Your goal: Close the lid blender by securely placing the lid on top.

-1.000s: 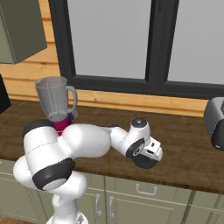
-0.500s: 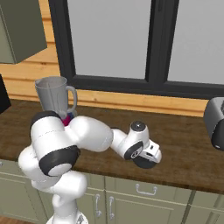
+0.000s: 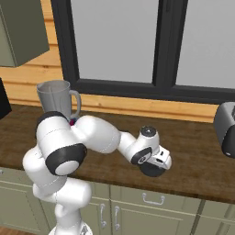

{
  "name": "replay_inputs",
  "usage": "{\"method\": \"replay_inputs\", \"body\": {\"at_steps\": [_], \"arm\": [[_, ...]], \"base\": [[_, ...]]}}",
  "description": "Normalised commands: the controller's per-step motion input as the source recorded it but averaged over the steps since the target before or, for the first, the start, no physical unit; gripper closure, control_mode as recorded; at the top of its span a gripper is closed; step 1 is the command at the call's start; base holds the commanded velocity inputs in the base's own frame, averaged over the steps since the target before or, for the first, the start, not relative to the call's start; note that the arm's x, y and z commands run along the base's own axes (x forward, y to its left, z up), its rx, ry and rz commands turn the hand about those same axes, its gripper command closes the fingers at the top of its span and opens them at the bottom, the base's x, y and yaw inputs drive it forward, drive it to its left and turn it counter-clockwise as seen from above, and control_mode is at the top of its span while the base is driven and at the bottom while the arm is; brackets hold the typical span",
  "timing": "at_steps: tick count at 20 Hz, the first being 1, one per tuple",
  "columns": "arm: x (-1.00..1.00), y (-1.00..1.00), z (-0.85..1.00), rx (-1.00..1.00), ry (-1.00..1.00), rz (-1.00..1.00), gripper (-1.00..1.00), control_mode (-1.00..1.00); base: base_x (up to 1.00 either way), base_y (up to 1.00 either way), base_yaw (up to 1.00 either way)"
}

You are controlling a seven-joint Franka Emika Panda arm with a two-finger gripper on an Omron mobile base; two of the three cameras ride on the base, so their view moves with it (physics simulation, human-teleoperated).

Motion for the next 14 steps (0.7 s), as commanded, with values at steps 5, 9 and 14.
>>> {"method": "replay_inputs", "body": {"at_steps": [5, 9, 14], "arm": [[0.11, -0.03, -0.12, 0.00, 0.00, 0.00, -1.00, -1.00], [0.01, 0.00, -0.26, 0.00, 0.00, 0.00, 1.00, -1.00], [0.00, 0.00, -0.32, 0.00, 0.00, 0.00, 1.00, -1.00]], "base": [[0.00, 0.00, 0.00], [0.00, 0.00, 0.00], [0.00, 0.00, 0.00]]}}
